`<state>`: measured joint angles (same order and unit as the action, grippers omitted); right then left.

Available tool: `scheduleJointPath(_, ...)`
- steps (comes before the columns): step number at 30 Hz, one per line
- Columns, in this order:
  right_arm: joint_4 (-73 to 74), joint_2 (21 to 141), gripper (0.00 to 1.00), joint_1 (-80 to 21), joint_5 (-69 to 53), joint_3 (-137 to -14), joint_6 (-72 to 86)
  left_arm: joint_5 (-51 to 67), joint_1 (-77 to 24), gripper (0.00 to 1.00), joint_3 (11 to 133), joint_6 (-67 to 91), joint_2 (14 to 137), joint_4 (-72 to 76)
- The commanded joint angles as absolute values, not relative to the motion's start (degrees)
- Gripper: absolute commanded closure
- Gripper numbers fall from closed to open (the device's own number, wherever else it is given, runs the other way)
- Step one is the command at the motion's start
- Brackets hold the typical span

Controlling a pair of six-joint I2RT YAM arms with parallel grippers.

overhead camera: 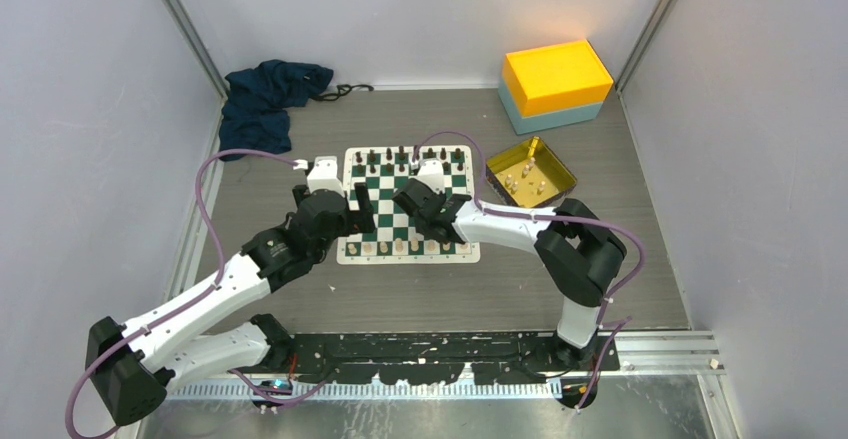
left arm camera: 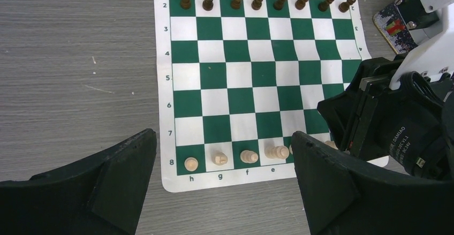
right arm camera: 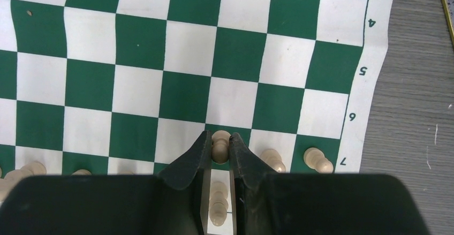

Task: Set up the chess pieces on the board
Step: Place the chess piece on the chessboard.

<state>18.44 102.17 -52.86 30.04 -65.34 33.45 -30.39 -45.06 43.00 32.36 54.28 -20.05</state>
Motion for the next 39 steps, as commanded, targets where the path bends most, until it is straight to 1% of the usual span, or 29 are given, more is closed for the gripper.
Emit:
scheduleJointPath(1, 16.51, 101.69, 0.99, -53.04, 32.68, -64.60, 36.39, -31.25, -45.21, 0.04, 43.03, 31.71, 54.06, -18.26)
scheduleJointPath(39, 14.32, 104.15, 0.99, -53.35, 30.13, -62.48, 38.76, -31.29, -45.22, 0.04, 42.71, 31.59, 54.49, -18.11)
